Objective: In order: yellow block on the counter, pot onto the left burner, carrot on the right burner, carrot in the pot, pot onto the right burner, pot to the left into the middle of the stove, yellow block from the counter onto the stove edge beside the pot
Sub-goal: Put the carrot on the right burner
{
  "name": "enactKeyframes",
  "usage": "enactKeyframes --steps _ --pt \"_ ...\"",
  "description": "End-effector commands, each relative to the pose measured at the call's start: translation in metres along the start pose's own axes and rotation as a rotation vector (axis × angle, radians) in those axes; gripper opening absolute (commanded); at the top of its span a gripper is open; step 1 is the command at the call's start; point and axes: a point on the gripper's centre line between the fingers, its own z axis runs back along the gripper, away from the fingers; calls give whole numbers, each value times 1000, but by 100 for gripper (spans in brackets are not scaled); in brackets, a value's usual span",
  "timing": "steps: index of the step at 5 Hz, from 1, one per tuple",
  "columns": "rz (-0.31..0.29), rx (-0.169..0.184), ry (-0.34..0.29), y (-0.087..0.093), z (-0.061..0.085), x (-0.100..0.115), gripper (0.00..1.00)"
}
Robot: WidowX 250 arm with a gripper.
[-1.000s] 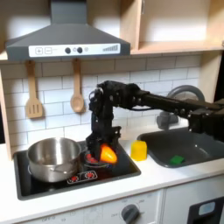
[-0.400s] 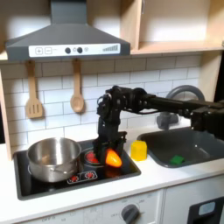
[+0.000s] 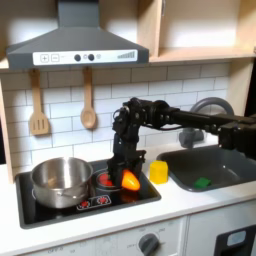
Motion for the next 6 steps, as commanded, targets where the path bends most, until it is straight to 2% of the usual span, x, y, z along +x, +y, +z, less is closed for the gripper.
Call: enactKeyframes --steps 1,2,3,4,5,6 --pt "29 6 -6 4 0 0 93" --pt "28 4 -37 2 3 0 100" --pt "24 -8 -42 0 6 4 100" --pt "26 -32 -48 -2 16 5 100" --pt "36 -76 -31 -6 24 7 100" --pt "56 -84 -66 -2 37 13 100"
